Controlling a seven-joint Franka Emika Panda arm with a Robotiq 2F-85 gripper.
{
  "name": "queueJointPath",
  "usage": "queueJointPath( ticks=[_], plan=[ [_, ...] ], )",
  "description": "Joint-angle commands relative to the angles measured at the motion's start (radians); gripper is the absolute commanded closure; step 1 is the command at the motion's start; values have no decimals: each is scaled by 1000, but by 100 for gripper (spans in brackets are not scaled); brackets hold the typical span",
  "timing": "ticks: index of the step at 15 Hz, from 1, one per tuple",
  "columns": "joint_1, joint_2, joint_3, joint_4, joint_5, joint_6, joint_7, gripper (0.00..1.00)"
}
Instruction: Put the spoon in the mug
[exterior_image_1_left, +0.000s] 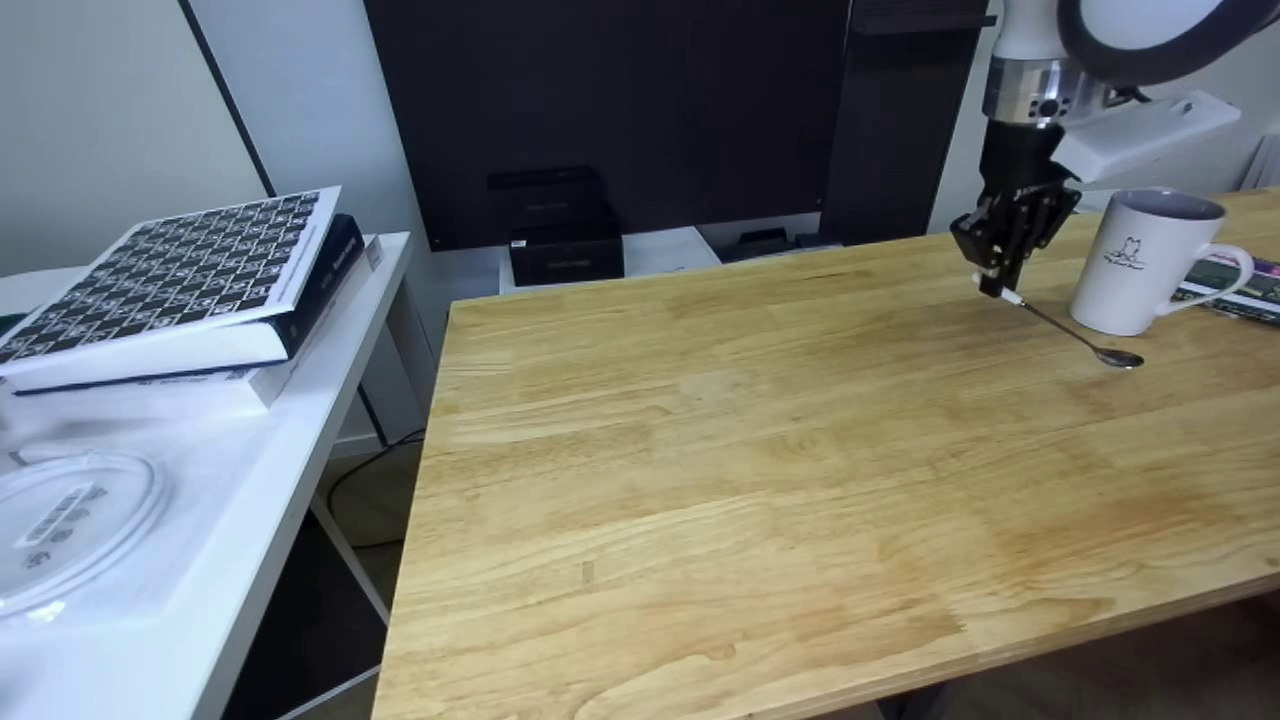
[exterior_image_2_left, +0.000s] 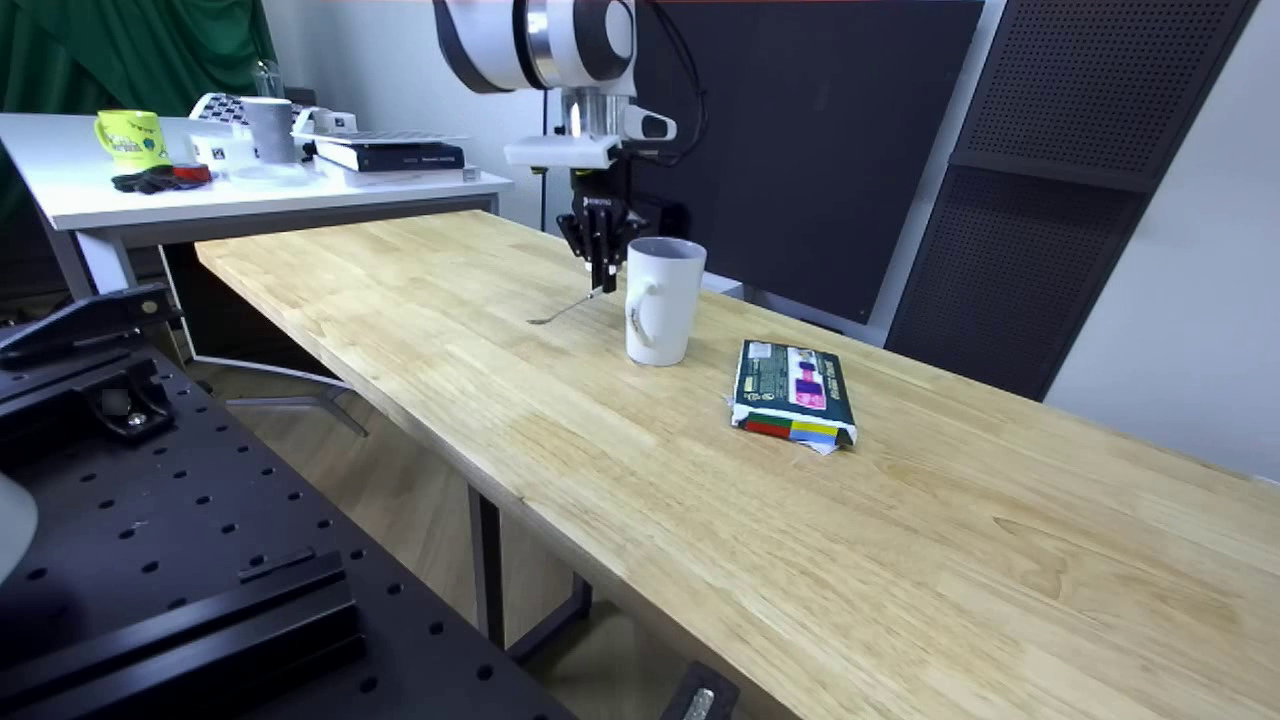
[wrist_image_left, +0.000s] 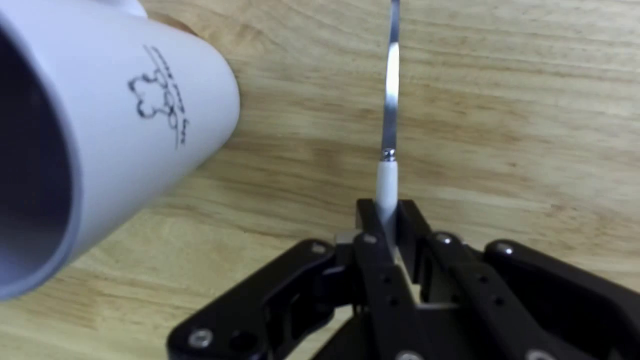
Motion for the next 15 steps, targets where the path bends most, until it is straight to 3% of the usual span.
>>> queueJointPath(
  ticks=[1,11,15],
  plan=[
    [-4,-56,4,38,-24,-89,25,96],
    [45,-269,-77,8,-340,-204,147,96],
    [49,-345,-111,-48,-525,-107,331,96]
  ],
)
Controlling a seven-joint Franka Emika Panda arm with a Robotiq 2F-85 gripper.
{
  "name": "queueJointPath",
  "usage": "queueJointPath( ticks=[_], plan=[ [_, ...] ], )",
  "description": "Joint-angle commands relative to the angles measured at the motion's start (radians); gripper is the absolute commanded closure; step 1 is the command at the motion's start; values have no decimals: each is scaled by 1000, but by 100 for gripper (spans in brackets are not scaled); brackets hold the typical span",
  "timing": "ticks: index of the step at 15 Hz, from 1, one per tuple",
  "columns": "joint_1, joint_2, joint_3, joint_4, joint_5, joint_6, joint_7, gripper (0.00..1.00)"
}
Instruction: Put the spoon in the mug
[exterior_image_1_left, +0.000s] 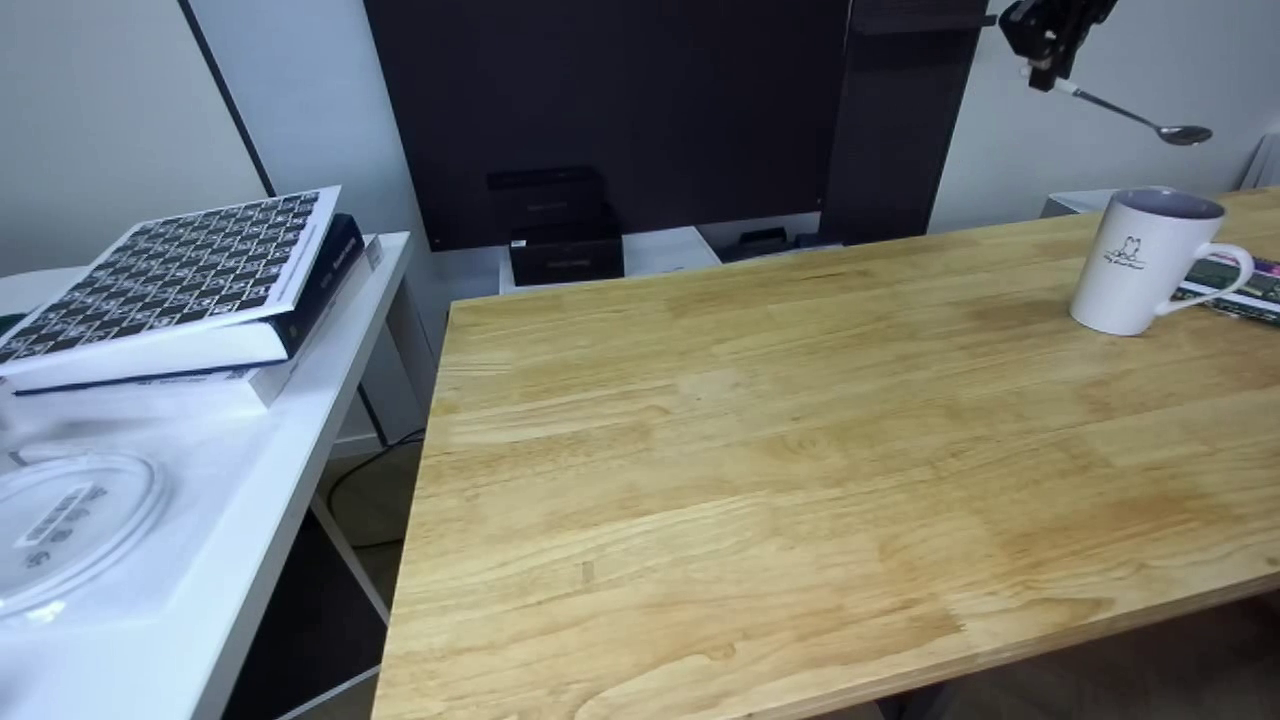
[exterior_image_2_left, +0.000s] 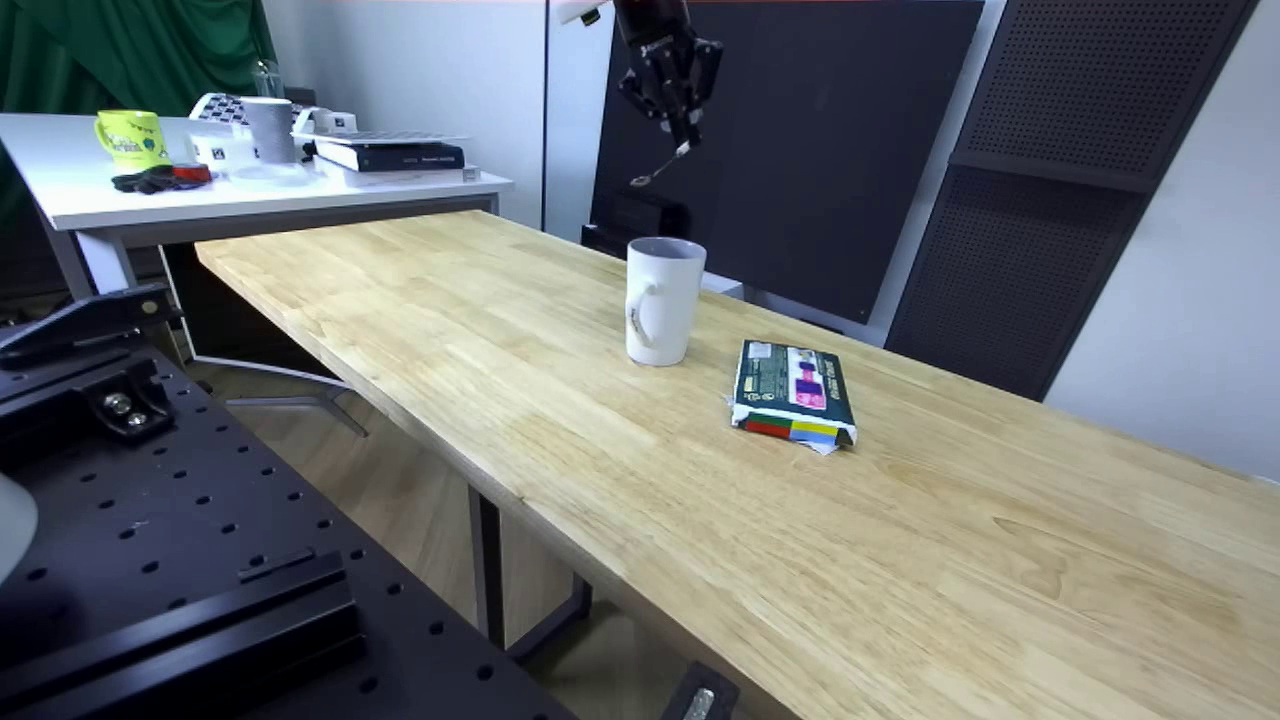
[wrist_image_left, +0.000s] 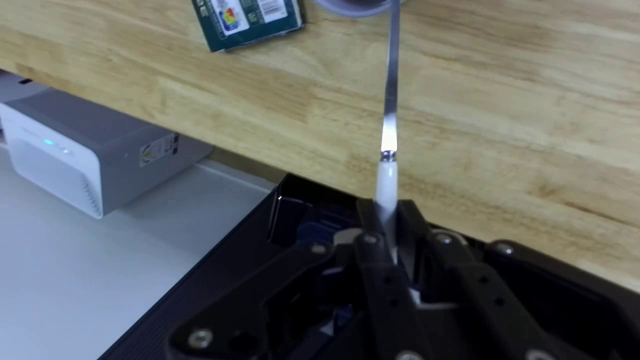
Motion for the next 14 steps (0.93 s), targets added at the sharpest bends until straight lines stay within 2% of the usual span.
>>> queueJointPath(
  ticks=[1,2,3,6,10,14],
  plan=[
    [20,-85,-45,-90,-169,92,222,96],
    [18,-95,-52,-108,-222,123,296,96],
    [58,-99,-106,-123,-264,159,365,96],
    [91,-113,-160,-169,-410,210,571,96],
    [158,-126,-235,-211,-630,209,854,96],
    [195,-144,-256,-251,-745,169,1010,96]
  ],
)
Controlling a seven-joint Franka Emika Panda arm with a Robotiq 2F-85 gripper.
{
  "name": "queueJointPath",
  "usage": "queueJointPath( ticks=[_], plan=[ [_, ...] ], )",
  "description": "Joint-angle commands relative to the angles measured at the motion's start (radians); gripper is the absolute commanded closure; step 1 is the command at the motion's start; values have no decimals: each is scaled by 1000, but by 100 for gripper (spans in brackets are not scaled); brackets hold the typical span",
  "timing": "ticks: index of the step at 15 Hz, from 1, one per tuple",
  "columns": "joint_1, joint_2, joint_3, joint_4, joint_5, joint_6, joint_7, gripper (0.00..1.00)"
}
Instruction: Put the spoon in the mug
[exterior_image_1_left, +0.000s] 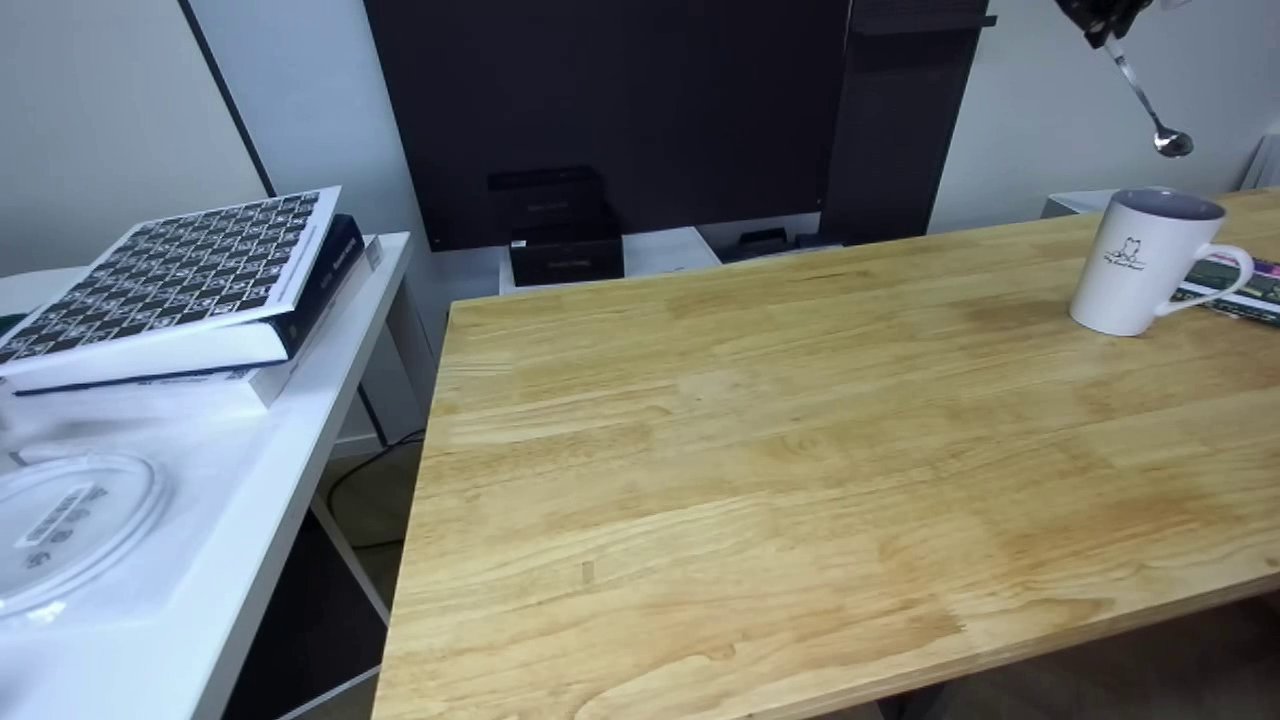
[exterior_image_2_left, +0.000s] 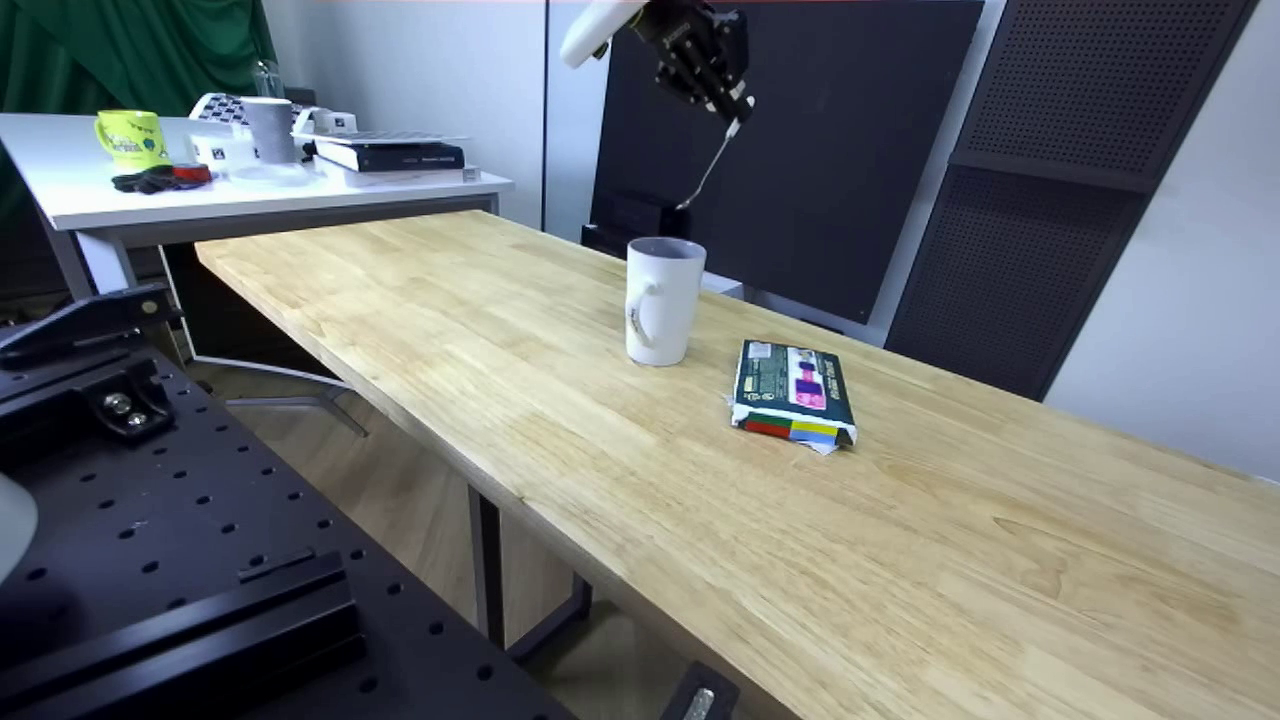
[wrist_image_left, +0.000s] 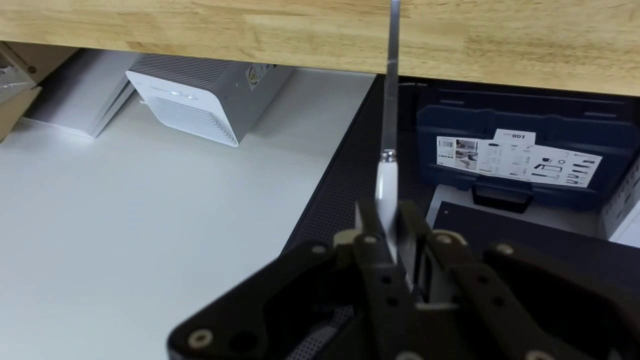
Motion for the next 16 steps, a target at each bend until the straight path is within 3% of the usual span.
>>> queueJointPath(
  ticks=[1,2,3,7,11,16],
  plan=[
    [45,-51,-29,-61,-99,-36,150,96],
    [51,-54,-32,-70,-117,-40,178,96],
    [-90,-78,127,-74,-183,-90,219,96],
    [-210,-92,274,-109,-255,-154,299,96],
    [-291,-97,370,-141,-299,-185,341,96],
    [-340,-91,425,-162,-380,-191,440,96]
  ],
)
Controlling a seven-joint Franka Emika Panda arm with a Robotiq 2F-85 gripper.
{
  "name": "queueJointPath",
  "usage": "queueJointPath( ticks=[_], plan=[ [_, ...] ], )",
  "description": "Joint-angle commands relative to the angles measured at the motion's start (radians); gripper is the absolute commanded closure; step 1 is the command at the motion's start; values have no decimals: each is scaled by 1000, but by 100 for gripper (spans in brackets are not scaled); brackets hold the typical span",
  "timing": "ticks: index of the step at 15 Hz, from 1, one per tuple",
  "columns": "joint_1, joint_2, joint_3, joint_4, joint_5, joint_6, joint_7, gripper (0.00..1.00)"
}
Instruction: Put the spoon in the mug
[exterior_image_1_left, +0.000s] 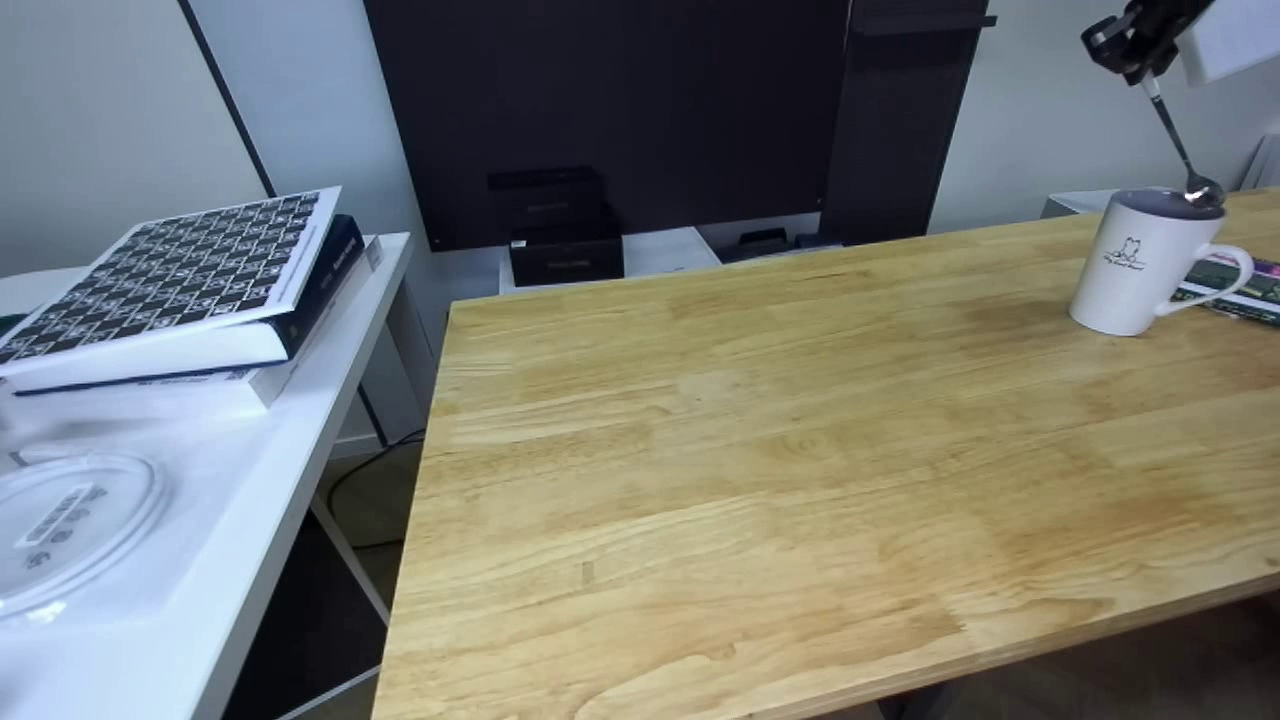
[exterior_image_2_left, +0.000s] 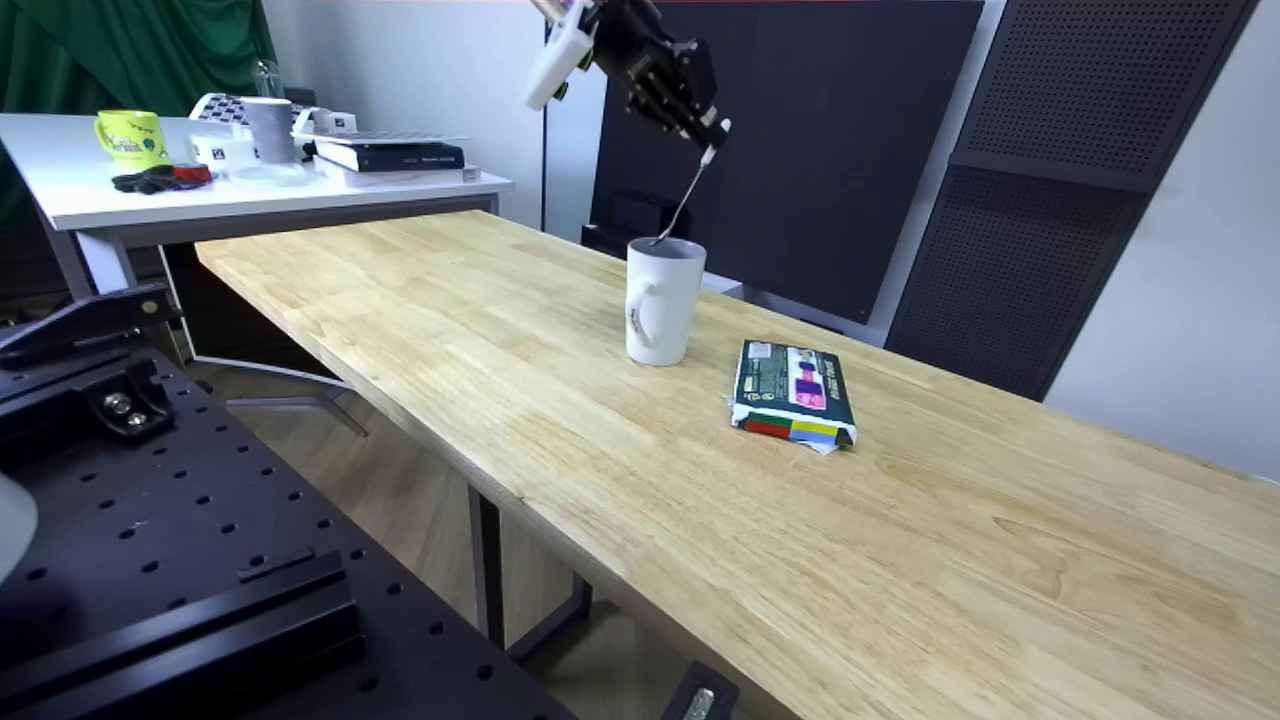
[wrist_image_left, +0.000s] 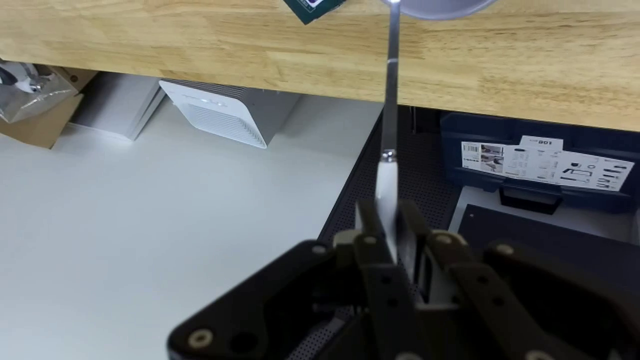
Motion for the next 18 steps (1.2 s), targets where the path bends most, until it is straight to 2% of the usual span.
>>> queueJointPath(
  ticks=[1,8,12,18],
  plan=[
    [-42,-26,43,-34,-93,-5,130,96],
    [-82,-8,82,-47,-226,-5,324,96],
    [-84,0,103,-63,-307,-41,429,96],
    [-87,24,136,-101,-356,-86,508,96]
  ],
)
